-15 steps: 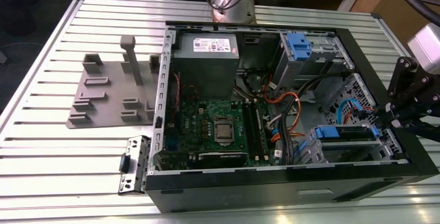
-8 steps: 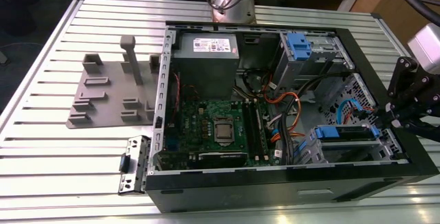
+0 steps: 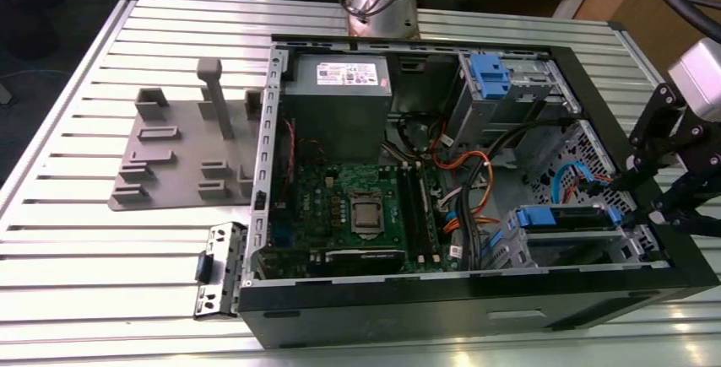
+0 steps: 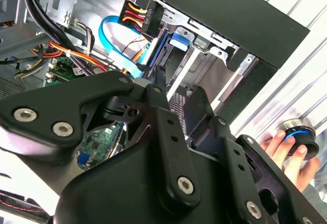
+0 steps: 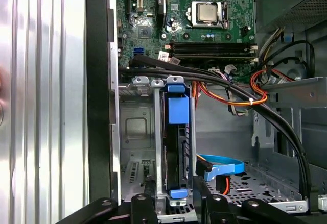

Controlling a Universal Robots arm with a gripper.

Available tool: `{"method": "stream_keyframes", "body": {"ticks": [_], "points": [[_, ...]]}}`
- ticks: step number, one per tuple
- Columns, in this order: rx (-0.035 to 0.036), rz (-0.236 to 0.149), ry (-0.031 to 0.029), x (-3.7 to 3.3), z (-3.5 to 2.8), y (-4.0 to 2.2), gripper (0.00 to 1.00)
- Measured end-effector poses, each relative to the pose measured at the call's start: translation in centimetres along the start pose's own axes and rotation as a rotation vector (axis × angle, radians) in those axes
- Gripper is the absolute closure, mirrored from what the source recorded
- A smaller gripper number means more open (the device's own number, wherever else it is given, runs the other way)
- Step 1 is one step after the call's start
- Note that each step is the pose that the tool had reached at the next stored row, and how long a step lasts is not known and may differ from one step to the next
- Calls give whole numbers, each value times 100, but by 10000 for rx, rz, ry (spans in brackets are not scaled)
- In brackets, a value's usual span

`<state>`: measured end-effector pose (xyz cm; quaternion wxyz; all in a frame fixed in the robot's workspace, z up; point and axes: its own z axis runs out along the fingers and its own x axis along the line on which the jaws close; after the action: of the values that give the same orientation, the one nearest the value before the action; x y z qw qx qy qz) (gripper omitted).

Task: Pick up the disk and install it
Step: 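Insert the first disk wire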

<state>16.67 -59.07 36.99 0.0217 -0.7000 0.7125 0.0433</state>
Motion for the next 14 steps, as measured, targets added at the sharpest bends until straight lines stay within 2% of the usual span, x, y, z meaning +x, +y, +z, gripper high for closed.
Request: {"method": "stream_keyframes", "body": {"ticks": [1,14], "points": [[0,0,1,0,0,0,59],[-1,-6,3,-34,12,-5,59]]}}
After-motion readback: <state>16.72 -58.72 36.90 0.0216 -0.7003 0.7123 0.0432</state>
